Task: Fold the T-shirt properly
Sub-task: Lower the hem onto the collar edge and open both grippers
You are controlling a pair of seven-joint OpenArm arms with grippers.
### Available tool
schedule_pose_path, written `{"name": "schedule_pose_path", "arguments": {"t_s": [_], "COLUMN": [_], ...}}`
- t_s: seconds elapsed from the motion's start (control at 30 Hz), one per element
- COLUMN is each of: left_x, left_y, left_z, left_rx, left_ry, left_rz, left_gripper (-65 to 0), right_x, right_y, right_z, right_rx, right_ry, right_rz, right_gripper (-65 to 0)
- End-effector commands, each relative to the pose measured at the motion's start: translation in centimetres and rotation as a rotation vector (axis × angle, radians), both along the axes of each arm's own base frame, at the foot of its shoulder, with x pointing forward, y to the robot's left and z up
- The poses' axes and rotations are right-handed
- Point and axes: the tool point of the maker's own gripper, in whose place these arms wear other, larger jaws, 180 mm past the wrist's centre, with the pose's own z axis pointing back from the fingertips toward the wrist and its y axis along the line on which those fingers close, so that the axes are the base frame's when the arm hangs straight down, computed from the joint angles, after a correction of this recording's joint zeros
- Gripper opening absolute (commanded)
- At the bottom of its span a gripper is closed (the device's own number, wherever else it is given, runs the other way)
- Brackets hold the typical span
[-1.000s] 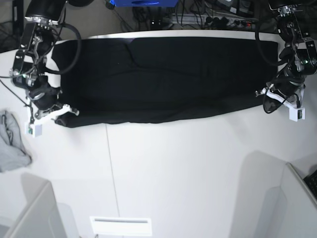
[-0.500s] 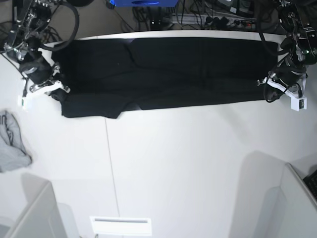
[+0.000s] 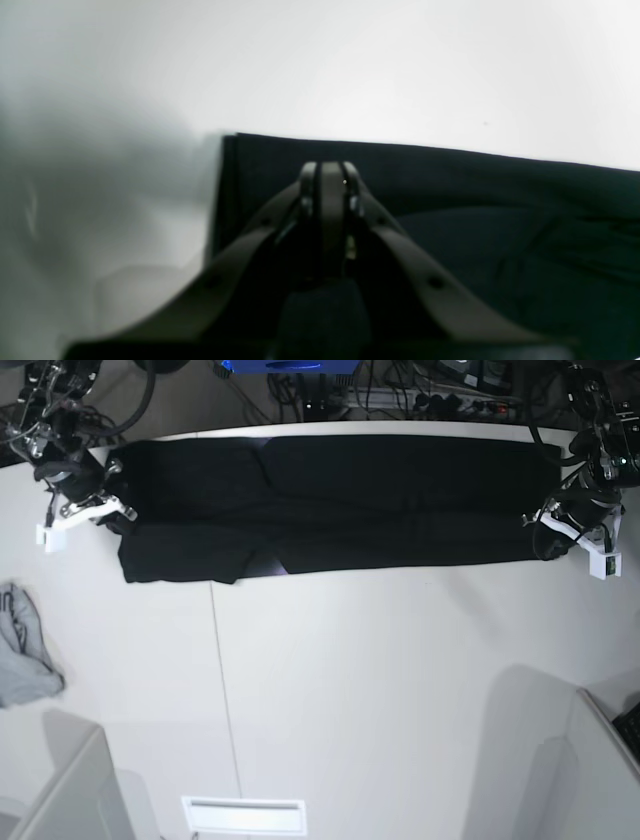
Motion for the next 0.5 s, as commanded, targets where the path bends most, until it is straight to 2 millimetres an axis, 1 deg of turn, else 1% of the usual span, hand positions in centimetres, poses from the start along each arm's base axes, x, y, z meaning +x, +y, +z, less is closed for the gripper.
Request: {"name": "schedule_pose_path", "arguments": {"t_s": [0.0,0.17,0.27,0.33,0.47], "left_x": [0.3,0.0,0.0,0.0,-0.1], "left_y": [0.3,0.4,0.8,0.9,0.9], "left_z": [0.9,0.6,0.8,0.8,0.8], "left_rx": [0.022,0.025,0.041,0.042,0.045], "left_ry": [-0.023,-0.01,-0.005,-0.004,-0.001], "left_rz": [-0.017,-0.018,-0.025,-0.025,-0.026], "left_gripper": [-65.0,-65.0,-65.0,-65.0,-65.0], "right_x": [0.4,0.1,0.4,0.4,0.0], "right_y": [-0.3,0.0,0.0,-0.9,-1.8], "right_z": [1.0,0.8,1.0,1.2,1.4], "right_rx": [-0.016,-0.007,-0.007,-0.017,-0.015], "right_ry": [-0.037,-0.009,-0.012,-0.016,0.01], "right_rz": [0.006,0.027,0.031,0.009,-0.007], "right_gripper": [-65.0,-65.0,-65.0,-65.0,-65.0]}}
